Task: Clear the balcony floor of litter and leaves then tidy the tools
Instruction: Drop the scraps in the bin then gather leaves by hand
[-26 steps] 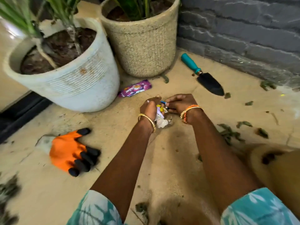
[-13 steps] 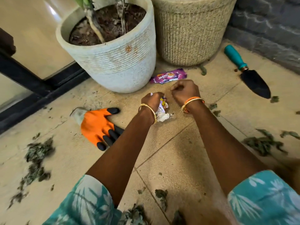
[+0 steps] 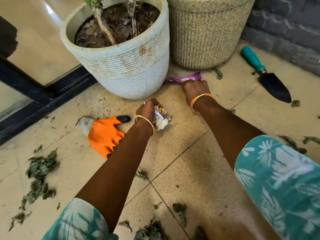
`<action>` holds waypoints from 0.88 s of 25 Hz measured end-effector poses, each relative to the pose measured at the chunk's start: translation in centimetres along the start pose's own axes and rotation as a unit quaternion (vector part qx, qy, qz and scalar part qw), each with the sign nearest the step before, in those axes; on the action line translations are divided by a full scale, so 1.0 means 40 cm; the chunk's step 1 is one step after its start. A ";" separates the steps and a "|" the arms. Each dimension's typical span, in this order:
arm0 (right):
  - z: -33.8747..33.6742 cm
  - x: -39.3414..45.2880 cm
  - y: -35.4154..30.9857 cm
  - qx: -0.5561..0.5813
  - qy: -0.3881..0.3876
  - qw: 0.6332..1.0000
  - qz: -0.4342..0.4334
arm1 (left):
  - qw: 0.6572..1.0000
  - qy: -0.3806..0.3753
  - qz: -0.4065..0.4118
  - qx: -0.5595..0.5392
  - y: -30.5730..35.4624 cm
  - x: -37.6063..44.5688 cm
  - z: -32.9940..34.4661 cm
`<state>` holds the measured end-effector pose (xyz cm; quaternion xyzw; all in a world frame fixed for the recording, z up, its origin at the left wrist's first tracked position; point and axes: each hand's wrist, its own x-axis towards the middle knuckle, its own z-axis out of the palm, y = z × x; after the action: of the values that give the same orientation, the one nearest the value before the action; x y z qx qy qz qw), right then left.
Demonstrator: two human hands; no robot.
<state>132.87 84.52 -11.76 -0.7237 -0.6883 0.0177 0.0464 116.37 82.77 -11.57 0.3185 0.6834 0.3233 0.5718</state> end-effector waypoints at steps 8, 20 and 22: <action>-0.029 -0.103 0.060 0.548 0.201 0.791 0.185 | 0.993 -0.112 -0.003 -0.039 0.010 -0.040 0.095; -0.143 -0.317 0.110 0.695 0.060 0.631 0.340 | 0.985 -0.097 0.141 0.002 0.010 -0.228 0.233; -0.178 -0.404 0.100 0.677 0.039 0.645 0.353 | 0.985 -0.097 0.143 0.028 -0.011 -0.313 0.222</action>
<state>136.66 67.91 -5.64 -0.6791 -0.1744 0.4656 0.5400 126.91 73.13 -5.92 0.4588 0.5811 0.3501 0.5737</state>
